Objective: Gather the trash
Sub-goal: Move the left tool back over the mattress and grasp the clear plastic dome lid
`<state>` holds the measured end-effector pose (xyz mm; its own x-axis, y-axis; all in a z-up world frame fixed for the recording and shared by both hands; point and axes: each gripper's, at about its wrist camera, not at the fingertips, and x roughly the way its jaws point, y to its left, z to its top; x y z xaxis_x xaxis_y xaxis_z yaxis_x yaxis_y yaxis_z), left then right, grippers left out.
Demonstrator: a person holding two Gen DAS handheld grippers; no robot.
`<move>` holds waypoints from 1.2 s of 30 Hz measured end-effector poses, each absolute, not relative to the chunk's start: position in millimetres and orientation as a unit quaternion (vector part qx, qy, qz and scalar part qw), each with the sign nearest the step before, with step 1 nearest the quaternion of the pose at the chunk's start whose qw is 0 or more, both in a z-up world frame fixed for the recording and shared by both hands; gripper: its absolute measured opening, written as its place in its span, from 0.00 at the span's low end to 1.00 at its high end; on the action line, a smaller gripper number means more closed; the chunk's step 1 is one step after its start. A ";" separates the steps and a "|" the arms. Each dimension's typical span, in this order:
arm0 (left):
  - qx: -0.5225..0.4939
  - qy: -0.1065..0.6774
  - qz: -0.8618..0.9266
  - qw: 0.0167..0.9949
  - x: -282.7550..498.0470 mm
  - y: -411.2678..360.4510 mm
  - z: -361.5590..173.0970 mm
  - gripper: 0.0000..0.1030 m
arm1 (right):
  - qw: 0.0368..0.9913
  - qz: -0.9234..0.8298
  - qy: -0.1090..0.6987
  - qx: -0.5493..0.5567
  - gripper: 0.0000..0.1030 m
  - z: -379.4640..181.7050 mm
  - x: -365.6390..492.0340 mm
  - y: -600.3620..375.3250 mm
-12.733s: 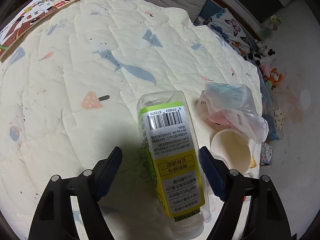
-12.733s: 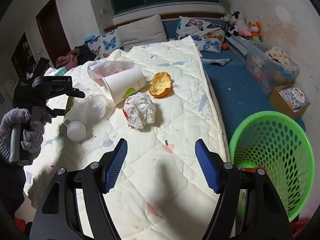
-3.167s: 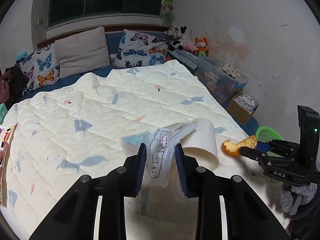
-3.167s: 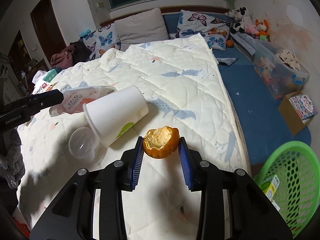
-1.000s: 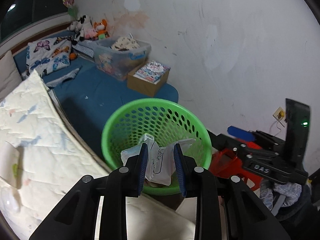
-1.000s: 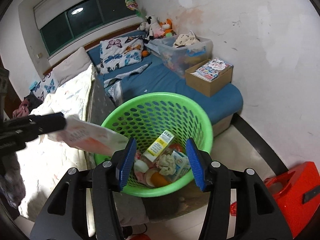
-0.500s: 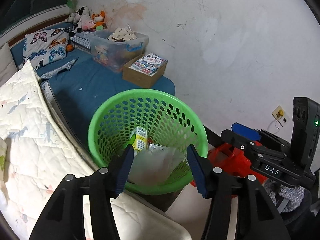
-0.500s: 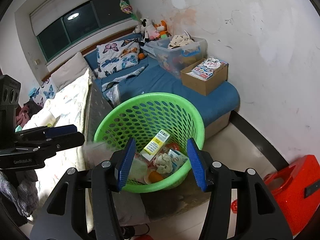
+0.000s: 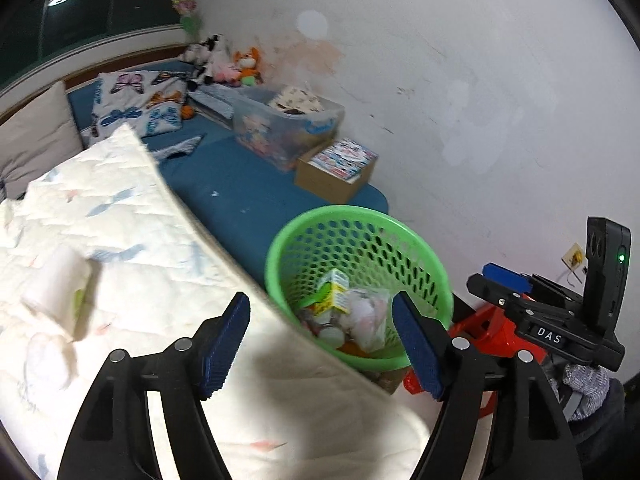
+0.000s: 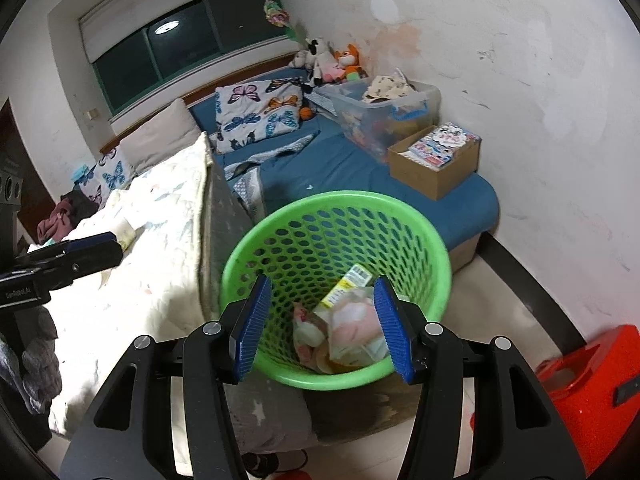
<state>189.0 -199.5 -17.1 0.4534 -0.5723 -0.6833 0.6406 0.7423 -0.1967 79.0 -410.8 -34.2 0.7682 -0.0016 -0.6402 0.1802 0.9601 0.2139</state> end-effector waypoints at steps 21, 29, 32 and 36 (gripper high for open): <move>0.045 0.362 -0.191 0.911 201.3 -27.7 -21.0 0.76 | 0.932 0.068 0.346 0.085 0.61 -21.3 137.1 -287.7; 0.055 0.403 -0.160 0.899 226.2 7.2 -58.4 0.76 | 0.929 0.099 0.351 0.066 0.62 -19.9 155.4 -250.7; 0.066 0.414 -0.156 0.895 236.8 7.0 -69.3 0.76 | 0.926 0.107 0.356 0.061 0.62 -21.3 163.2 -238.8; 0.071 0.417 -0.157 0.892 244.1 6.1 -77.6 0.76 | 0.924 0.116 0.361 0.052 0.62 -23.5 171.6 -225.9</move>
